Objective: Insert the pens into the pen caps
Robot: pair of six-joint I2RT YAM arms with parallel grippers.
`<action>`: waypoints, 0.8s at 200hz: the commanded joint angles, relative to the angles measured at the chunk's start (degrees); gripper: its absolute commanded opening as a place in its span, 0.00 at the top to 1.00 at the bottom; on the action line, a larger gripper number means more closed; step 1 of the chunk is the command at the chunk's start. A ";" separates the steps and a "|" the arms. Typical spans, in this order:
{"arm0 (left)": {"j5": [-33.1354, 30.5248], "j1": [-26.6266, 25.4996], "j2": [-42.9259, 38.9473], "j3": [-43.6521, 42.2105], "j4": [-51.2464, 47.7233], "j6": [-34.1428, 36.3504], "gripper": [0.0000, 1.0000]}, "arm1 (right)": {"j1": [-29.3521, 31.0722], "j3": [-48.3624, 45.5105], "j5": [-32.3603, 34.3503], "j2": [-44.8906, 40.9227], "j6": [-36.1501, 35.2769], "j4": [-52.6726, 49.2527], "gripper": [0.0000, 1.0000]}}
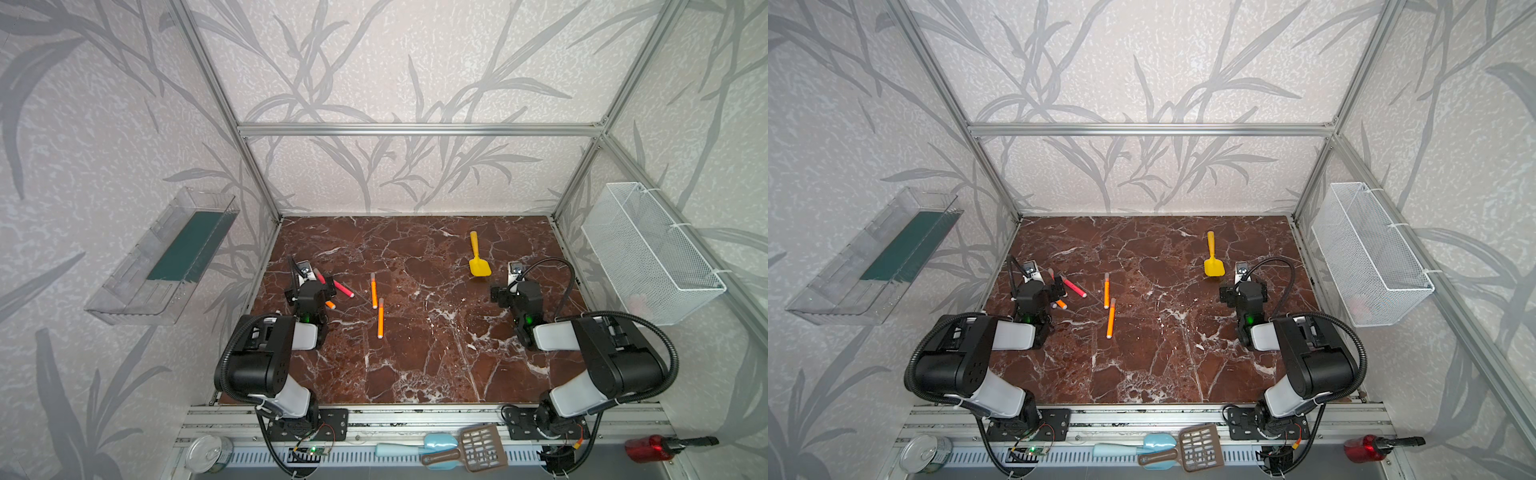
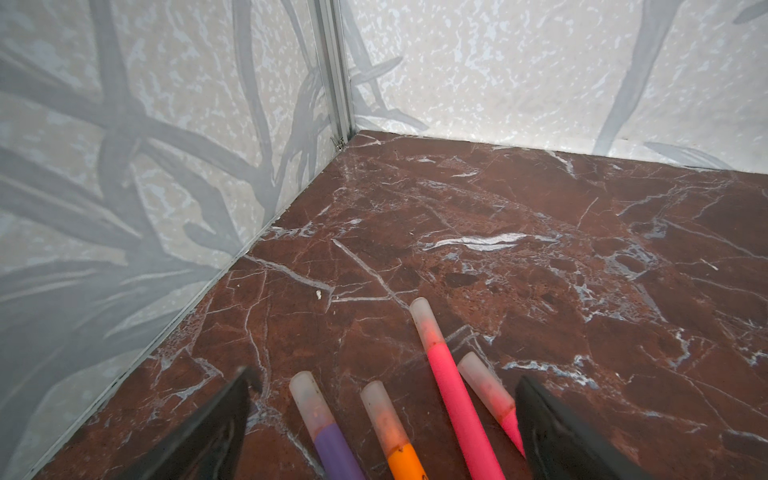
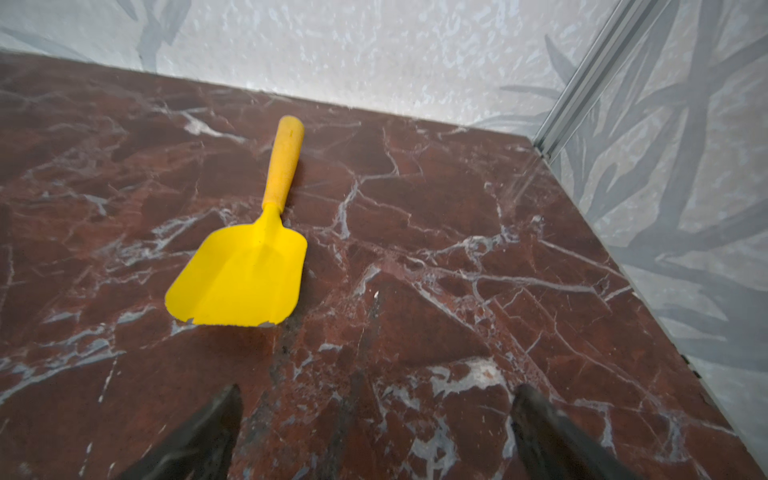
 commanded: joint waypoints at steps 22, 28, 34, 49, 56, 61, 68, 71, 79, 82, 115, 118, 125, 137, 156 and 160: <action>0.27 -0.02 0.44 -0.46 1.99 0.56 0.01 | -0.16 -2.51 -0.58 1.79 -0.20 10.54 0.01; 0.28 -0.01 0.40 -0.37 1.93 0.56 0.01 | -0.16 1.49 -0.29 2.37 -0.59 4.75 0.01; 0.24 -0.08 0.49 -0.33 1.83 0.56 0.01 | -0.83 2.63 -1.68 0.58 0.58 -0.60 0.01; 0.34 -0.04 0.44 -0.37 1.86 0.54 0.01 | -1.92 4.16 -3.56 -1.58 1.46 -7.54 0.01; 0.31 -0.08 0.44 -0.40 1.83 0.56 0.01 | -1.96 3.17 -3.16 -0.13 1.49 -3.21 0.01; 0.31 -0.04 0.44 -0.32 1.79 0.58 0.01 | -1.92 2.41 -3.25 0.76 1.18 -0.27 0.01; 0.32 -0.07 0.44 -0.27 1.73 0.55 0.01 | -1.92 1.80 -3.31 1.73 0.66 2.64 0.01; 0.38 -0.08 0.44 -0.27 1.69 0.54 0.01 | -1.92 1.79 -3.32 1.72 0.71 2.83 0.01; 0.39 -0.01 0.44 -0.23 1.63 0.48 0.01 | -1.92 2.23 -3.31 0.75 1.05 0.55 0.01; 0.40 -0.03 0.38 -0.23 1.60 0.56 0.01 | -1.88 2.49 -3.32 0.38 1.18 -0.70 0.01; 0.39 -0.04 0.44 -0.29 1.64 0.50 0.01 | -1.92 3.23 -3.47 -0.45 1.19 -3.70 0.01; 0.40 -0.08 0.44 -0.28 1.64 0.51 0.01 | -1.92 3.17 -3.54 -0.34 1.22 -3.33 0.01; 0.36 -0.04 0.44 -0.28 1.65 0.48 0.01 | -1.92 3.27 -3.42 0.01 1.30 -3.09 0.01; 0.36 -0.05 0.44 -0.25 1.64 0.55 0.01 | -1.92 3.49 -3.32 0.02 1.37 -3.53 0.01; 0.36 -0.08 0.44 -0.30 1.64 0.50 0.01 | -1.92 4.01 -3.23 -0.31 1.59 -5.07 0.01; 0.37 -0.07 0.43 -0.32 1.69 0.49 0.01 | -1.92 4.02 -3.21 -0.29 1.61 -5.06 0.01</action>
